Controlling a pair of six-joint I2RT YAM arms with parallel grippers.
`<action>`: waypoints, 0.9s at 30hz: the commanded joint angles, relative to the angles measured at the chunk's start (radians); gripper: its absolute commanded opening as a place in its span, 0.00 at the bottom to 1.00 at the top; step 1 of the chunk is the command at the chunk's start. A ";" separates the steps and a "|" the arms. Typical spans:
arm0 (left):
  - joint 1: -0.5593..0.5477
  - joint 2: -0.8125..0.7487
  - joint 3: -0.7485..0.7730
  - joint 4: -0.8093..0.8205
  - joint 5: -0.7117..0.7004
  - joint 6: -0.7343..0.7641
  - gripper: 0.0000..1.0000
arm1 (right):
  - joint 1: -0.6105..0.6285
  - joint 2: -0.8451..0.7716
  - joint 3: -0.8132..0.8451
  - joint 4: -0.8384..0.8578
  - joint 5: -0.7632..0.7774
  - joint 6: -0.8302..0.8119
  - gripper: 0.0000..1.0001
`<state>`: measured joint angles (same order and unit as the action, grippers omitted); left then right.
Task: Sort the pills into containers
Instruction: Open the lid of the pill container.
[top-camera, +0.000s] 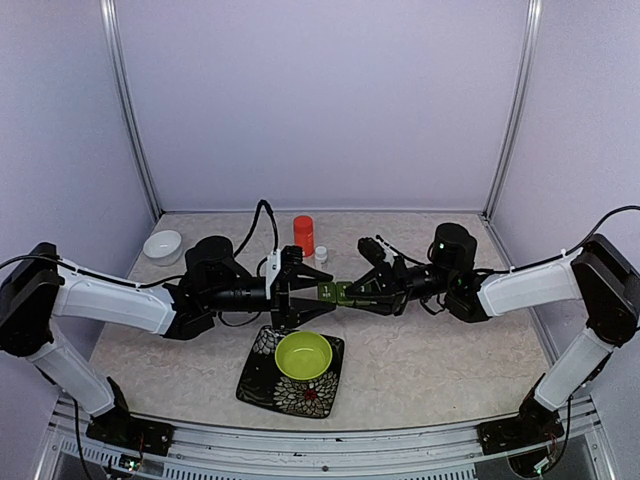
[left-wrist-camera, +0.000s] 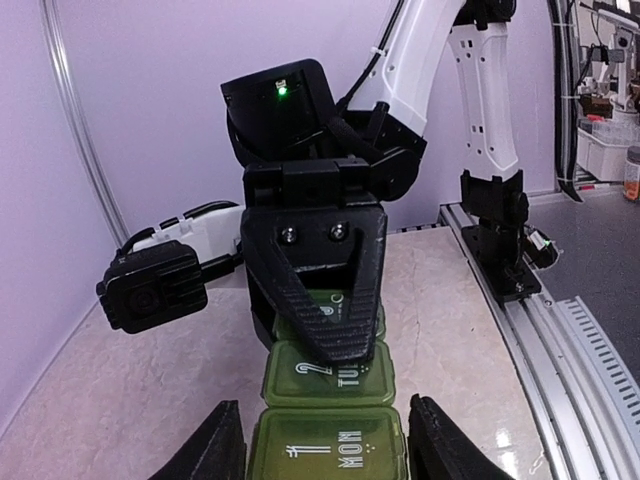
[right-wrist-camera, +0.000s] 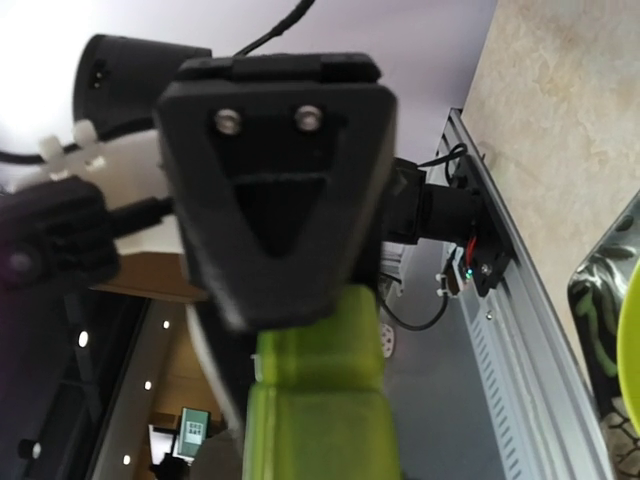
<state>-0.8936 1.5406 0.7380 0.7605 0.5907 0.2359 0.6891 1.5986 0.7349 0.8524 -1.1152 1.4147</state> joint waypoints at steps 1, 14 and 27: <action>-0.005 -0.009 0.017 0.075 0.021 -0.070 0.56 | -0.002 0.000 0.015 -0.004 -0.002 -0.049 0.00; -0.014 -0.050 -0.006 -0.060 -0.079 0.112 0.79 | -0.002 -0.040 0.019 0.025 -0.001 -0.007 0.00; -0.034 -0.065 -0.044 -0.014 -0.051 0.143 0.56 | -0.006 -0.029 0.006 0.046 -0.002 0.014 0.00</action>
<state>-0.9176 1.5112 0.7216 0.7174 0.5232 0.3435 0.6891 1.5856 0.7361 0.8532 -1.1152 1.4139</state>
